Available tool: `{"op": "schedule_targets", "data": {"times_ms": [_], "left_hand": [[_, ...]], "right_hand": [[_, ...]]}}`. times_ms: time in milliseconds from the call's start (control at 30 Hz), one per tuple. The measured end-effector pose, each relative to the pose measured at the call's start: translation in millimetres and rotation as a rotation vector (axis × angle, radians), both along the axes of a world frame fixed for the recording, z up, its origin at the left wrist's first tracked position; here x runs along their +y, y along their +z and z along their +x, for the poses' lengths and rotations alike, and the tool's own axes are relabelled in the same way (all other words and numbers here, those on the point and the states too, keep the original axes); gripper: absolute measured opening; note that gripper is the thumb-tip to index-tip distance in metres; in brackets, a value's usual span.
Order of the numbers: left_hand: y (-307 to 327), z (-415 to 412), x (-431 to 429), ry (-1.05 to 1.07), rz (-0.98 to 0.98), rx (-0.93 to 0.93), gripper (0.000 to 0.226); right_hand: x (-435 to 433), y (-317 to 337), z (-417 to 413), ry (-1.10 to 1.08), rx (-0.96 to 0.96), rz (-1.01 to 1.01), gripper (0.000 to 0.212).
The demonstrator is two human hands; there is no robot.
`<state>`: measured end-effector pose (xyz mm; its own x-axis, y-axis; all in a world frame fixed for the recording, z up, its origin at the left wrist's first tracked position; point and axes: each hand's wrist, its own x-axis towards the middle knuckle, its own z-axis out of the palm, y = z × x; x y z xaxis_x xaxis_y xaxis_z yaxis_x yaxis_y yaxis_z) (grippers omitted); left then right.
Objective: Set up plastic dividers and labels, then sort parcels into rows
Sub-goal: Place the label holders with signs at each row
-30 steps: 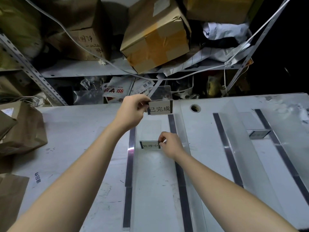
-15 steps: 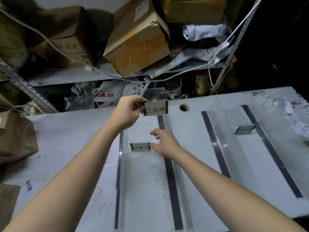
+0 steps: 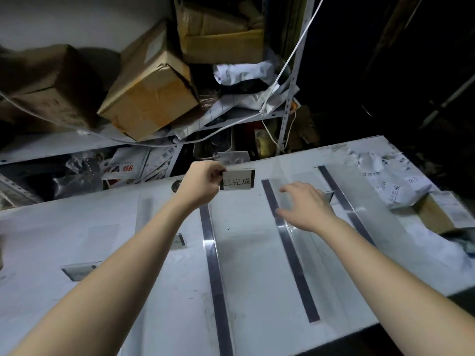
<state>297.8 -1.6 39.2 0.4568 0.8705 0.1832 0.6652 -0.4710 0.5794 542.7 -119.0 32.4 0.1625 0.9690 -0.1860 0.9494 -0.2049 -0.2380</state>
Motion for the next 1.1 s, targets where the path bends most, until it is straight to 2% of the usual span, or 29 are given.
{"op": "schedule_targets", "data": {"times_ms": [267,467,700,900,1100], "left_hand": [[-63,63,-4,0.023,-0.163,0.219,0.024],[-103,74,6,0.021,-0.226,0.401,0.026],[-132,76,0,0.053,-0.280,0.523,0.023],[-122,70,-8,0.052,-0.242,0.572,0.023],[-68,25,-46,0.089,-0.047,0.620,0.050]], "right_hand": [[-11,-13,55,-0.033,0.013,0.011,0.060],[-8,-25,71,-0.031,0.027,-0.002,0.058],[-8,-37,72,-0.009,0.078,-0.022,0.058],[-8,-34,65,0.024,0.061,-0.020,0.059],[-3,-21,33,0.163,-0.042,-0.015,0.062]]}}
